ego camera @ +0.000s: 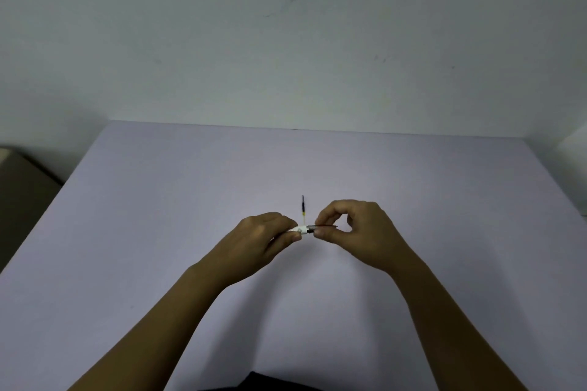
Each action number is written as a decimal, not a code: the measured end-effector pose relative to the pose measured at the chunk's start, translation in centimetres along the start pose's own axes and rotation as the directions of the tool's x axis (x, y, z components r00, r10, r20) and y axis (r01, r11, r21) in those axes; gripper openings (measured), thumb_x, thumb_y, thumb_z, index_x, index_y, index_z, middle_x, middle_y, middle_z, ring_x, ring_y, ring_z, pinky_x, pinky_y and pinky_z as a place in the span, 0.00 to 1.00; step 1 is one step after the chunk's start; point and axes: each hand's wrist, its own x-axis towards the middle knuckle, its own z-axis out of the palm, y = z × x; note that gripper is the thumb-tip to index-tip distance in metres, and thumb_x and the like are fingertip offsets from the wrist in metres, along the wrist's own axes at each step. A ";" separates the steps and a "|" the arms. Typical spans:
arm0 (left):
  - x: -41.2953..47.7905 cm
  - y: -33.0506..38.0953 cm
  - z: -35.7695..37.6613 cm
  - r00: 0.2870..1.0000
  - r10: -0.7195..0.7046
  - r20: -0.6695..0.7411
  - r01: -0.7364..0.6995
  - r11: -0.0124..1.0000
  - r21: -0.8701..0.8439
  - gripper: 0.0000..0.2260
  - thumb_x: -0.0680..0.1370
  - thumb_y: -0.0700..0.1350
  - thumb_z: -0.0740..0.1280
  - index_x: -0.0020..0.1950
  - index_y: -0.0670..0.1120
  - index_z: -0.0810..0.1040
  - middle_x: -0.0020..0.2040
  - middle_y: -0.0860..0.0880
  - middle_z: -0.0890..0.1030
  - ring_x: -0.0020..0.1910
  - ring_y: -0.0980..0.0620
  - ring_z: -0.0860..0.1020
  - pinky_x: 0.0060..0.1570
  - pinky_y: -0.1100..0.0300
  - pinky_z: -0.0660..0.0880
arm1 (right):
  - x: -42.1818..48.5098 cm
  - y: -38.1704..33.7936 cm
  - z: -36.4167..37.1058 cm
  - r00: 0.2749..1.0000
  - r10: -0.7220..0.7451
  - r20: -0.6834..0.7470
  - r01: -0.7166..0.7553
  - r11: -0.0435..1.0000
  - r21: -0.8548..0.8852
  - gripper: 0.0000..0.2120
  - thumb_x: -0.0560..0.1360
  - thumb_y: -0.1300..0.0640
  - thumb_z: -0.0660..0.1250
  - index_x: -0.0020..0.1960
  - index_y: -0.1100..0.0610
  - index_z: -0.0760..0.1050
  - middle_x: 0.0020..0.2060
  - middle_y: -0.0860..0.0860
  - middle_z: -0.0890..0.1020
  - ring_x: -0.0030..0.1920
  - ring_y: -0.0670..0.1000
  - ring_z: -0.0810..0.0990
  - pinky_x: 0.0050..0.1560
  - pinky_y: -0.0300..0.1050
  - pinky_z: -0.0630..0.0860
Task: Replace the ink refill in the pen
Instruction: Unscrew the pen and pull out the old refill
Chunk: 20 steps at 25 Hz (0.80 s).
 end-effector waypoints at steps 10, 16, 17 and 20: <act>0.3 -0.5 0.0 1.000 -0.013 0.000 0.013 1.000 -0.001 0.15 0.77 0.53 0.58 0.50 0.45 0.78 0.38 0.52 0.77 0.34 0.56 0.71 0.35 0.69 0.64 | 0.4 0.4 0.2 1.000 -0.003 0.024 0.003 1.000 0.013 0.06 0.68 0.42 0.69 0.43 0.42 0.79 0.36 0.37 0.82 0.31 0.36 0.74 0.35 0.37 0.65; 0.5 -0.6 0.1 1.000 -0.017 0.008 0.017 1.000 -0.019 0.15 0.77 0.54 0.58 0.50 0.46 0.78 0.37 0.53 0.77 0.34 0.58 0.70 0.35 0.72 0.65 | 0.6 0.4 0.2 1.000 0.022 0.011 -0.022 1.000 -0.014 0.11 0.68 0.36 0.64 0.42 0.40 0.79 0.33 0.34 0.82 0.26 0.41 0.72 0.31 0.37 0.64; 0.4 -0.7 0.2 1.000 -0.022 0.010 0.023 1.000 -0.015 0.14 0.78 0.53 0.58 0.50 0.46 0.78 0.38 0.51 0.78 0.34 0.57 0.71 0.35 0.71 0.65 | 0.6 0.4 0.2 1.000 0.013 0.015 -0.013 1.000 -0.006 0.07 0.68 0.39 0.67 0.42 0.41 0.79 0.33 0.35 0.82 0.27 0.39 0.73 0.32 0.37 0.64; 0.3 -0.8 0.3 0.999 -0.037 0.010 0.037 0.999 -0.022 0.12 0.78 0.51 0.59 0.50 0.46 0.78 0.38 0.51 0.78 0.34 0.56 0.71 0.35 0.70 0.65 | 0.4 0.4 0.3 1.000 -0.007 0.002 0.007 0.999 0.039 0.07 0.66 0.44 0.72 0.43 0.41 0.79 0.37 0.37 0.82 0.33 0.31 0.74 0.35 0.35 0.63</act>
